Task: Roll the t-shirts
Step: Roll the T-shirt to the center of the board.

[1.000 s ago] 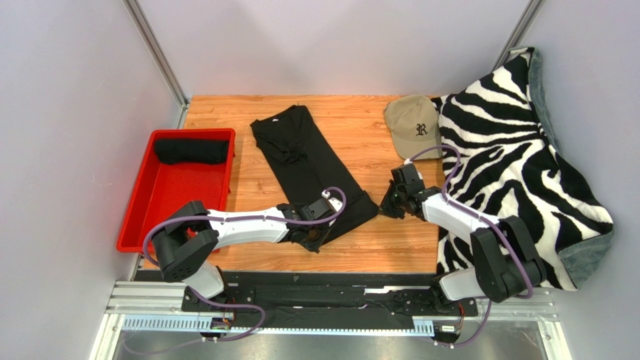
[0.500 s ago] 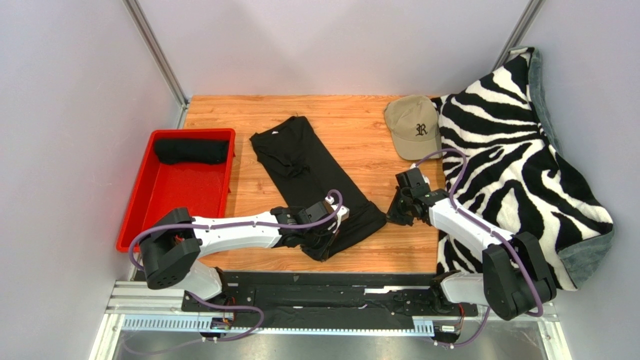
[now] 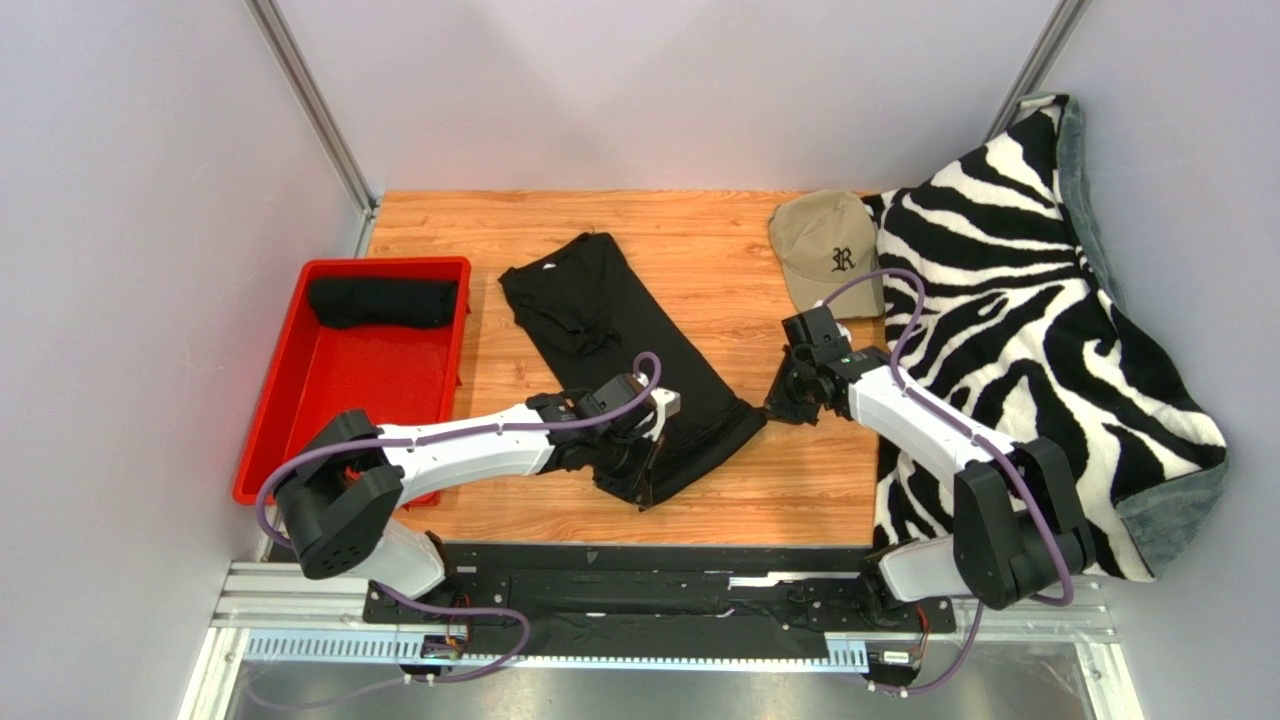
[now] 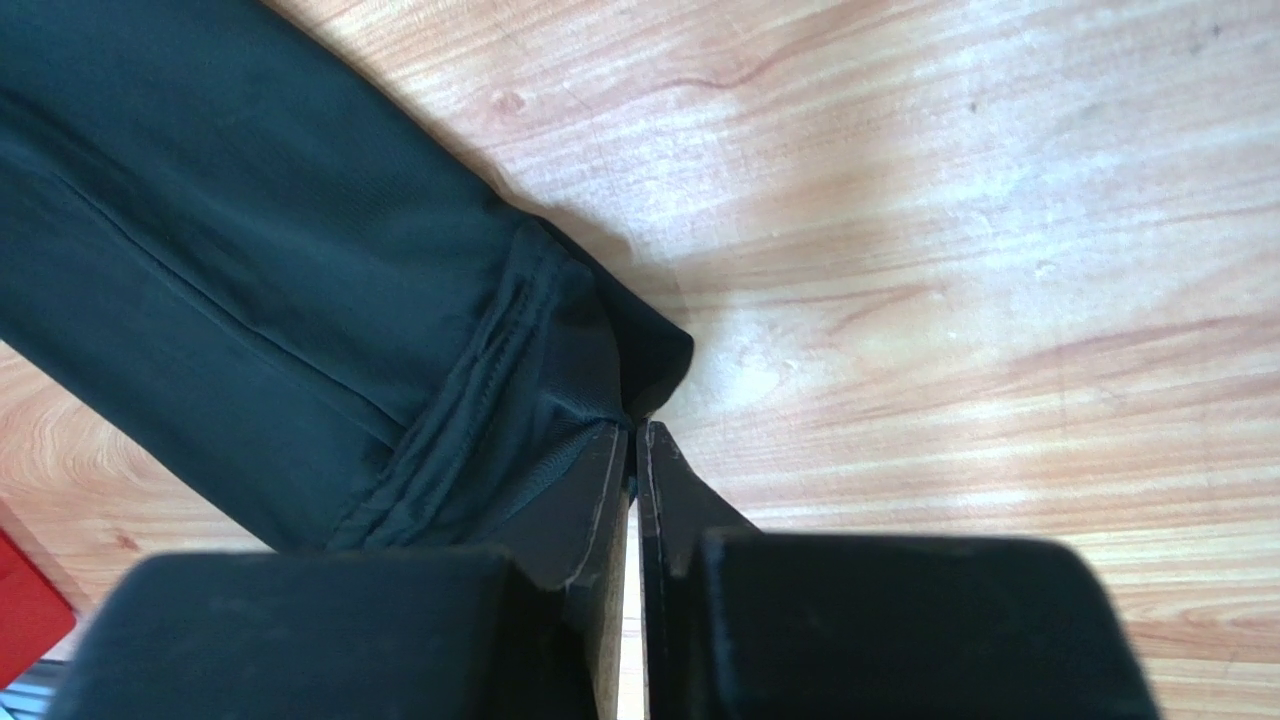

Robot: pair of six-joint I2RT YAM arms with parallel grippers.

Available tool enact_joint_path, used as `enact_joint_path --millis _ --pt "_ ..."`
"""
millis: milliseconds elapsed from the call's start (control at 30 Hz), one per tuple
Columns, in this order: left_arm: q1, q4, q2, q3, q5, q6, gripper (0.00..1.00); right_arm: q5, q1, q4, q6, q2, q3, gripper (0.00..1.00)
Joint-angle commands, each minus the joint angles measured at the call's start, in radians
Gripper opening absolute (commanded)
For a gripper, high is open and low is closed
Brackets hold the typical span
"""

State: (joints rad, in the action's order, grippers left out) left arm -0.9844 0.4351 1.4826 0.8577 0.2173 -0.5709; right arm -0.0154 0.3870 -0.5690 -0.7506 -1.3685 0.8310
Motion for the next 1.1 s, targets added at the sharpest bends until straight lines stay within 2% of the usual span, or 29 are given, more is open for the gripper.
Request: enact_joint_path --millis 0,633,700,733,833,933,1067 --pt "0.035 -0.016 -0.021 0.003 0.056 -0.012 0.0 -0.023 -0.004 0.003 0.008 -0.046 0.065 0.09" --pt "0.153 0.008 0.016 -0.013 0.117 -0.003 0.01 -0.021 0.02 0.044 -0.024 -0.241 0.201 0.11" --pt "0.156 0.014 0.012 -0.013 0.113 0.002 0.04 -0.02 0.019 0.047 -0.032 -0.259 0.207 0.1" --pt "0.156 0.019 0.01 -0.013 0.11 0.002 0.11 -0.02 0.021 0.047 -0.036 -0.265 0.215 0.1" --pt "0.159 0.034 -0.014 -0.011 0.102 0.009 0.25 -0.023 0.027 0.044 -0.046 -0.288 0.227 0.09" --pt "0.158 0.048 -0.059 -0.005 0.085 0.026 0.34 -0.026 0.03 0.043 -0.052 -0.302 0.232 0.08" --pt "0.158 0.085 -0.139 0.02 0.047 0.057 0.39 -0.038 0.033 0.035 -0.064 -0.311 0.241 0.08"
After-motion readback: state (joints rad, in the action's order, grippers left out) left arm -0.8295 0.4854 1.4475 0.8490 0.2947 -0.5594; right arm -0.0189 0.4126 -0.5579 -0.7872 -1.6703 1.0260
